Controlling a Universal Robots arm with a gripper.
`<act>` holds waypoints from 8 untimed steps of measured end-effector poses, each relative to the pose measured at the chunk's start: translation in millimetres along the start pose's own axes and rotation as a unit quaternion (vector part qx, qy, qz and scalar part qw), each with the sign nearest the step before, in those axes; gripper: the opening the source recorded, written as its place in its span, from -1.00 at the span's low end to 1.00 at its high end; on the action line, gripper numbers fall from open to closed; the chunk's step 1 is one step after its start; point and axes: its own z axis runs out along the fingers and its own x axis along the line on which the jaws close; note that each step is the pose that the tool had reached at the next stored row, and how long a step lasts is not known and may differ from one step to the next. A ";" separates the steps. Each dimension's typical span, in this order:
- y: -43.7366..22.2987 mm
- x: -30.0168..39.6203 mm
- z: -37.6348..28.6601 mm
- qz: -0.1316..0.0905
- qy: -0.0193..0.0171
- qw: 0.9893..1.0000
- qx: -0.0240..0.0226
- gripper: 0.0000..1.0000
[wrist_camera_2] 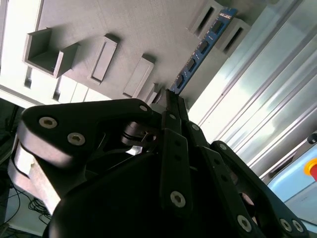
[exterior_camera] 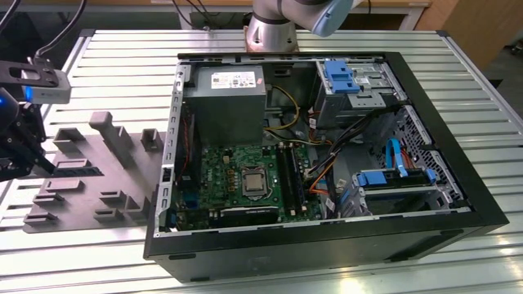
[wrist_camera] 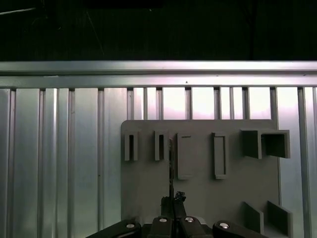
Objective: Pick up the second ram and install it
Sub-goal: 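Pick up the second ram and move it above second insertion slot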
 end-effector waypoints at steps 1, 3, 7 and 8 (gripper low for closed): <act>0.0 0.0 -0.1 0.000 0.000 1.000 0.000 -0.76; 0.0 0.0 -0.5 0.000 0.000 1.000 0.000 -0.76; 0.1 0.0 -1.3 0.000 0.000 1.000 0.001 -0.76; 0.1 0.0 -1.6 0.000 0.000 1.000 0.001 -0.76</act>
